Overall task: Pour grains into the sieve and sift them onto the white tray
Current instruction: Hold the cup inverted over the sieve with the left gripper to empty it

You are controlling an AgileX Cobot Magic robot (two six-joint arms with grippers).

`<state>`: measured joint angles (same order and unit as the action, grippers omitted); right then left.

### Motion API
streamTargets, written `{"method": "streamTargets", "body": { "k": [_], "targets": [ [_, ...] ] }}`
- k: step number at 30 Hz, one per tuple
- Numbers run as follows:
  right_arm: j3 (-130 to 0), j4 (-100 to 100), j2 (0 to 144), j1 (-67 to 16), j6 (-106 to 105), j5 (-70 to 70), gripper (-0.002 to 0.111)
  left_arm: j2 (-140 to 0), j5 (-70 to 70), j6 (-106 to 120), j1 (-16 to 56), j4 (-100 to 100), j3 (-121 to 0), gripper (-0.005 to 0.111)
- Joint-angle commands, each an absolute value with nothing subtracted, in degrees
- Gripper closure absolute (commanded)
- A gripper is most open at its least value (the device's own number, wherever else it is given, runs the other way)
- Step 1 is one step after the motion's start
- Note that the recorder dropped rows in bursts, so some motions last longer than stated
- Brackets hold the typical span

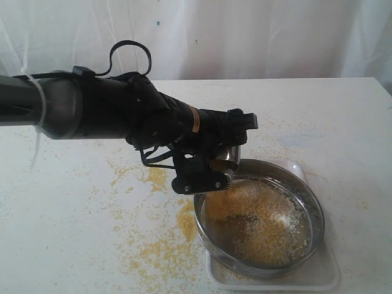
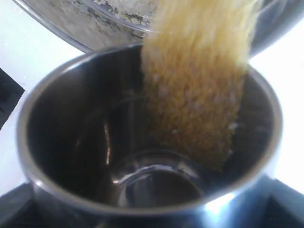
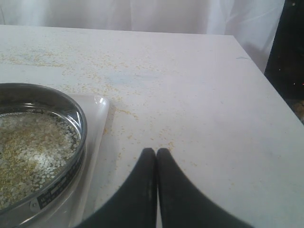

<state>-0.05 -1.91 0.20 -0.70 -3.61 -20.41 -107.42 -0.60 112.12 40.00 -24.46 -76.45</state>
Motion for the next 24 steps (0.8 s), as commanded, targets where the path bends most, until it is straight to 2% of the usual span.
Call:
{"method": "streamTargets", "body": {
  "k": [1, 18, 24],
  "targets": [
    [0.0, -2.01, 0.0, -1.14, -4.07, -20.16, 0.108, -106.83, 0.49, 118.52, 40.42, -25.72, -76.65, 0.107],
    [0.0, -2.01, 0.0, -1.14, -4.07, -20.16, 0.108, -108.99, 6.26, 115.54, 41.6, -22.36, -76.65, 0.107],
    [0.0, -2.01, 0.0, -1.14, -4.07, -20.16, 0.108, -109.35, -1.43, 115.58, 44.62, -29.72, -76.65, 0.107]
  ]
}}
